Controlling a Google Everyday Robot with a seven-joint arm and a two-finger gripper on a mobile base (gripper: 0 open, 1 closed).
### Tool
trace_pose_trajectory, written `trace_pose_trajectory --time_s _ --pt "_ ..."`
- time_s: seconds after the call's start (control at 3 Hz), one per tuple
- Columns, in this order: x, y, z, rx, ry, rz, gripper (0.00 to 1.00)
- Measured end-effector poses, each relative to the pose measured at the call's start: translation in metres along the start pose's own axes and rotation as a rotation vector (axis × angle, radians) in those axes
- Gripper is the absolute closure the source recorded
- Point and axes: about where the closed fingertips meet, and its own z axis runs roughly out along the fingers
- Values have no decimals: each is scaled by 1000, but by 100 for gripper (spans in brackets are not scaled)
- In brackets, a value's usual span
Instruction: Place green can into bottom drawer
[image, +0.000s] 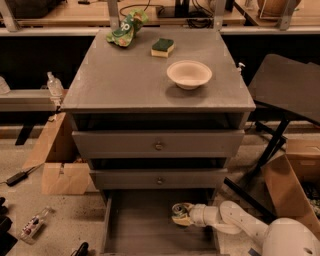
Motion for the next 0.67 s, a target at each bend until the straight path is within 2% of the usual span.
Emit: trace_pose_trajectory --time_s 0.33,0.67 --pt "0 2 2 -4 -1 1 11" --pt "-1 3 4 -7 -2 1 0"
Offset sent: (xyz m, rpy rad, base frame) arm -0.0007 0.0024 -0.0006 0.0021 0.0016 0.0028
